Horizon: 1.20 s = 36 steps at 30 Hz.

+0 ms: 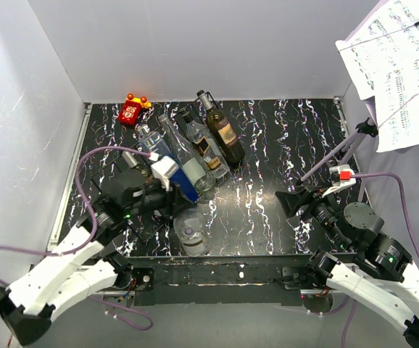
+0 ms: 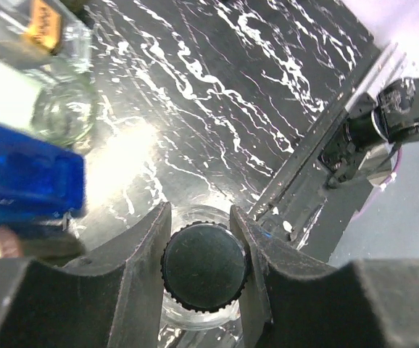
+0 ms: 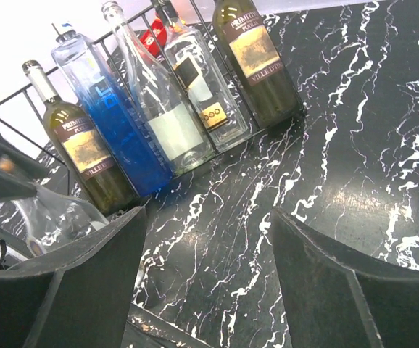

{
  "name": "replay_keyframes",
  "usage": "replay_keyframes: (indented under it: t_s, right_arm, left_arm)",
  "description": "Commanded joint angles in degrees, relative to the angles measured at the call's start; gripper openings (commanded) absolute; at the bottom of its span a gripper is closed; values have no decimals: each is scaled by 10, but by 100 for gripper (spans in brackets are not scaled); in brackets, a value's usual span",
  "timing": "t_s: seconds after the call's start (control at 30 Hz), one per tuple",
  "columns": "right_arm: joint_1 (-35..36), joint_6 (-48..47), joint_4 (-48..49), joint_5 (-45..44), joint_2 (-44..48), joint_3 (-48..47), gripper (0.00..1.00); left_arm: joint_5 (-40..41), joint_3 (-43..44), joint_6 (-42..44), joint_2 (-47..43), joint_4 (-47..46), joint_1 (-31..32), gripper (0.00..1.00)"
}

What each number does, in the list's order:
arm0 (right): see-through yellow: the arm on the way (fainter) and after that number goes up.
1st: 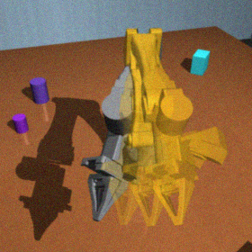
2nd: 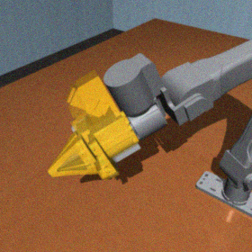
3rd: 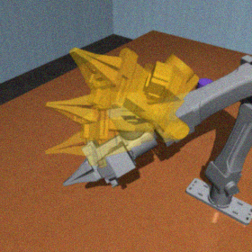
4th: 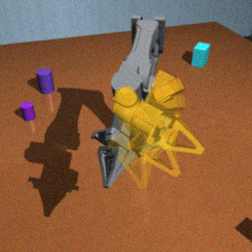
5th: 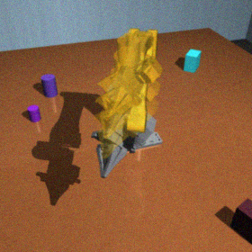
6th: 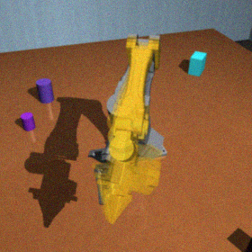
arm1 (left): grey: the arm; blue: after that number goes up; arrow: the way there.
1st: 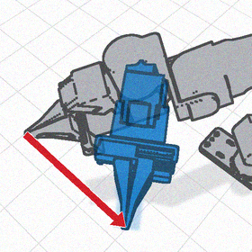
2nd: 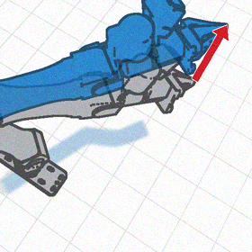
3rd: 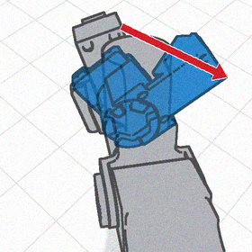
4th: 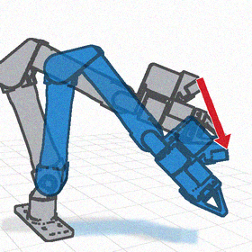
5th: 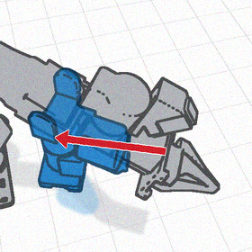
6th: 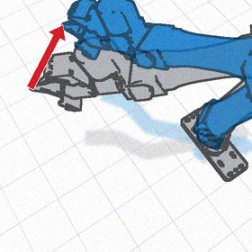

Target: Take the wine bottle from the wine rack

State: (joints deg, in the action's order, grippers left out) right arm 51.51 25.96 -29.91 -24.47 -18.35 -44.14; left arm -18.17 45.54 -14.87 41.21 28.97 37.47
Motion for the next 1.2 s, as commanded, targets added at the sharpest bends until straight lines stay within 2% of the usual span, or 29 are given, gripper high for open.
replay_keyframes:
  t_s: [0.0, 0.27, 0.5, 0.53, 0.6, 0.63, 0.8, 0.83, 0.93, 1.17]
  right_arm:
    - [3, -35, 64, 21, 7, 7, 77]
    - [3, -44, 52, 27, 38, 17, 80]
    - [3, -48, 50, 28, 48, 29, 82]
    - [3, -51, 56, 28, 48, 30, 82]
    - [3, -53, 59, 28, 43, 30, 83]
    - [3, -55, 59, 27, 41, 30, 83]
    - [3, -51, 64, 39, 24, 26, 83]
    - [3, -50, 61, 42, 20, 23, 83]
    - [3, -50, 59, 64, -3, 12, 82]
    - [3, -11, 81, 124, -107, -29, 79]
  left_arm:
    - [73, 43, 4, 61, -176, 83, 0]
    - [193, 47, 91, 176, -338, 183, 0]
    - [211, 39, 122, 211, -402, 216, 1]
    - [209, 39, 123, 214, -403, 217, 10]
    - [211, 39, 125, 217, -397, 219, 43]
    - [212, 38, 124, 218, -393, 219, 54]
    - [221, 46, 98, 201, -355, 219, 94]
    - [227, 48, 88, 196, -348, 219, 98]
    - [256, 62, 61, 176, -307, 219, 98]
    - [410, 148, -12, 145, -119, 219, 98]
